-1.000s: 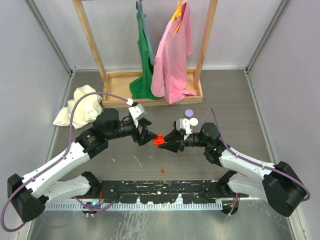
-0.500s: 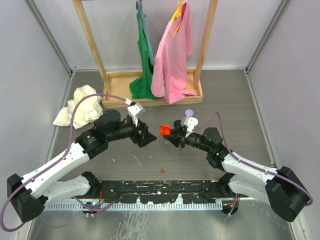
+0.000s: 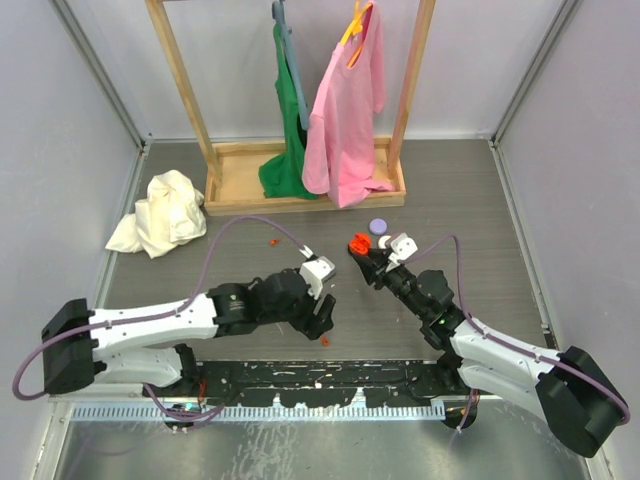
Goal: Insert the wireless bluetooth earbuds into the charging case
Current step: Pick up the earbud from the center of the board.
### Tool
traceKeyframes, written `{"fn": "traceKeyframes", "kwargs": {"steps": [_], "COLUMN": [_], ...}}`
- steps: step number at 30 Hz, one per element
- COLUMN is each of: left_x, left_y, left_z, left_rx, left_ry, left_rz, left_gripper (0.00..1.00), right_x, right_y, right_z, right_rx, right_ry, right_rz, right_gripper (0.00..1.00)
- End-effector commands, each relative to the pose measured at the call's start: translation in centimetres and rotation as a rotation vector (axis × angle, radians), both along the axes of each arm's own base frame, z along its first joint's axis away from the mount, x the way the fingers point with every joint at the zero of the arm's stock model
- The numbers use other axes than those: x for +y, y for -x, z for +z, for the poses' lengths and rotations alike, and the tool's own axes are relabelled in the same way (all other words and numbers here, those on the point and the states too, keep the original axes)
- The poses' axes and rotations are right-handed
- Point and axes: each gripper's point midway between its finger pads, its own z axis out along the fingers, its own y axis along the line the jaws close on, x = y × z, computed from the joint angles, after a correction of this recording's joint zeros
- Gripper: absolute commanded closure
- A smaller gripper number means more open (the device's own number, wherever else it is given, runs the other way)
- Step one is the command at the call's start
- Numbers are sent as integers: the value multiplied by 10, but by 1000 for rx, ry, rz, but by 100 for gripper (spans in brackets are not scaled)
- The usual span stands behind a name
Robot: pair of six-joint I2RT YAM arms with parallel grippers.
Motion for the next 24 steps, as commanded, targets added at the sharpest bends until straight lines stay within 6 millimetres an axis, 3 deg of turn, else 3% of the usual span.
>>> {"fn": "traceKeyframes", "kwargs": {"steps": [1, 7, 12, 20, 24], "left_x": [-8, -19, -22, -18, -5], "left_y": [-1, 22, 30, 26, 21], "left_z": [-10, -53, -81, -102, -108], "left_rx": [-47, -37, -29, -41, -65], "left_ry": [-51, -193, -293, -365, -419], "left_rz": [116, 142, 169, 202, 229], "left_gripper": [32, 32, 35, 46, 56], "right_x": [-20, -29, -32, -32, -31], "right_y": [-14, -16, -17, -18, -17], "right_z": [29, 28, 26, 27, 28], "right_rx": [-86, -88, -83, -82, -82], "right_ry": [-83, -103, -103, -106, -110], "right_rz": [-132, -184, -199, -202, -198], "right_gripper": [99, 99, 99, 99, 99]}}
